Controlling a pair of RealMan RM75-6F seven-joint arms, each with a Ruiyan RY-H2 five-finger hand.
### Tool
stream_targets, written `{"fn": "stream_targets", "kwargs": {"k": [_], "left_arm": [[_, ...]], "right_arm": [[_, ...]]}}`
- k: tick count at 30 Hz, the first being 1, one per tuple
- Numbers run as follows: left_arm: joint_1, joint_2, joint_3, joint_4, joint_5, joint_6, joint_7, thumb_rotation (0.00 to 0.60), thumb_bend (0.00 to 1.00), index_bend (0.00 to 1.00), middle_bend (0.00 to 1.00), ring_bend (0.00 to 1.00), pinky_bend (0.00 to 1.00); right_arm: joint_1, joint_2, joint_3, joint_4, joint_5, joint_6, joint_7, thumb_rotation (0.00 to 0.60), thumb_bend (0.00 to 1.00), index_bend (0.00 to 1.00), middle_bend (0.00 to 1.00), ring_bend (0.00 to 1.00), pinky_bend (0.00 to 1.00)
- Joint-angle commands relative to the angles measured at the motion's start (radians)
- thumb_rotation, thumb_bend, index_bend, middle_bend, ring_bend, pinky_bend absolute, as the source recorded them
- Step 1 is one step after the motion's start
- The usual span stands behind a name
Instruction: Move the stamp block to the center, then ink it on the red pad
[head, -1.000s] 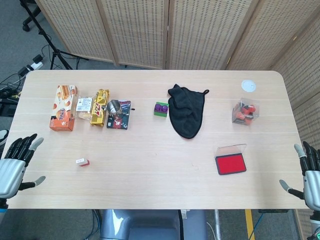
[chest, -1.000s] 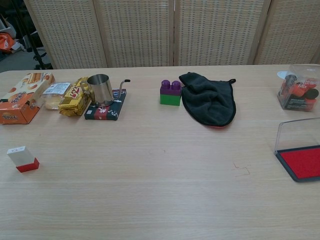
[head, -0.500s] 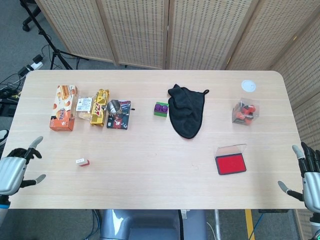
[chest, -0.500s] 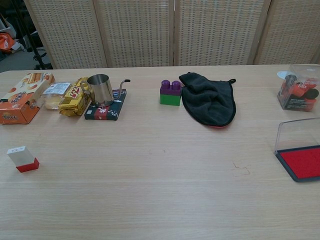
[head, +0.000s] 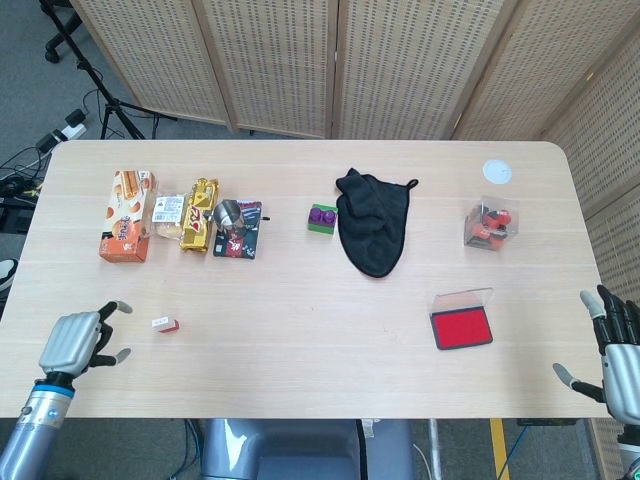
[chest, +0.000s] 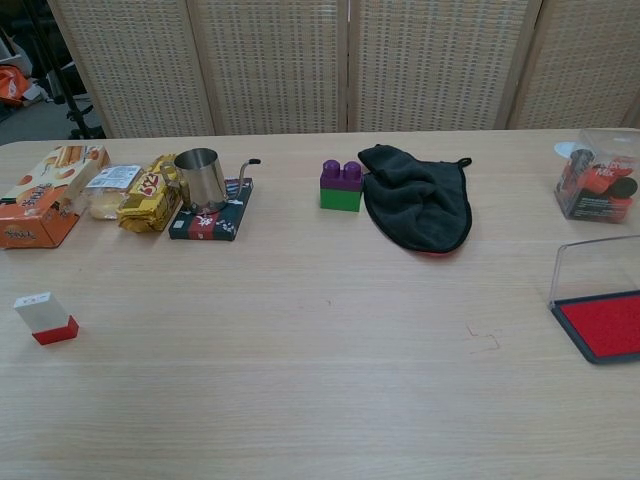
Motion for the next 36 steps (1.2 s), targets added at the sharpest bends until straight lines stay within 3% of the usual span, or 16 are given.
{"fn": "stream_targets", "kwargs": {"k": [1, 7, 14, 36], "left_arm": [[-0.034, -0.052, -0.041, -0.051, -0.132, -0.022, 0.095, 0.6, 0.23, 0.45, 1.0, 1.0, 0.93], [-0.067, -0.074, -0.076, -0.05, -0.242, -0.03, 0.139, 0.6, 0.28, 0.48, 1.0, 1.0, 0.93], [-0.1, -0.117, -0.105, 0.007, -0.297, -0.055, 0.122, 0.6, 0.29, 0.49, 1.0, 1.0, 0.93], [-0.169, -0.248, -0.097, 0.116, -0.416, -0.051, 0.218, 0.6, 0.3, 0.49, 1.0, 1.0, 0.93]], "right_arm": [[0.0, 0.003, 0.0, 0.0, 0.0, -0.003, 0.006, 0.6, 0.0, 0.0, 0.0, 0.0, 0.0], [-0.002, 0.01, -0.001, -0.002, -0.005, -0.004, 0.021, 0.6, 0.0, 0.0, 0.0, 0.0, 0.0], [-0.002, 0.012, -0.002, -0.004, -0.008, -0.008, 0.023, 0.6, 0.0, 0.0, 0.0, 0.0, 0.0], [0.002, 0.028, -0.002, -0.01, -0.001, -0.035, 0.049, 0.6, 0.0, 0.0, 0.0, 0.0, 0.0]]}}
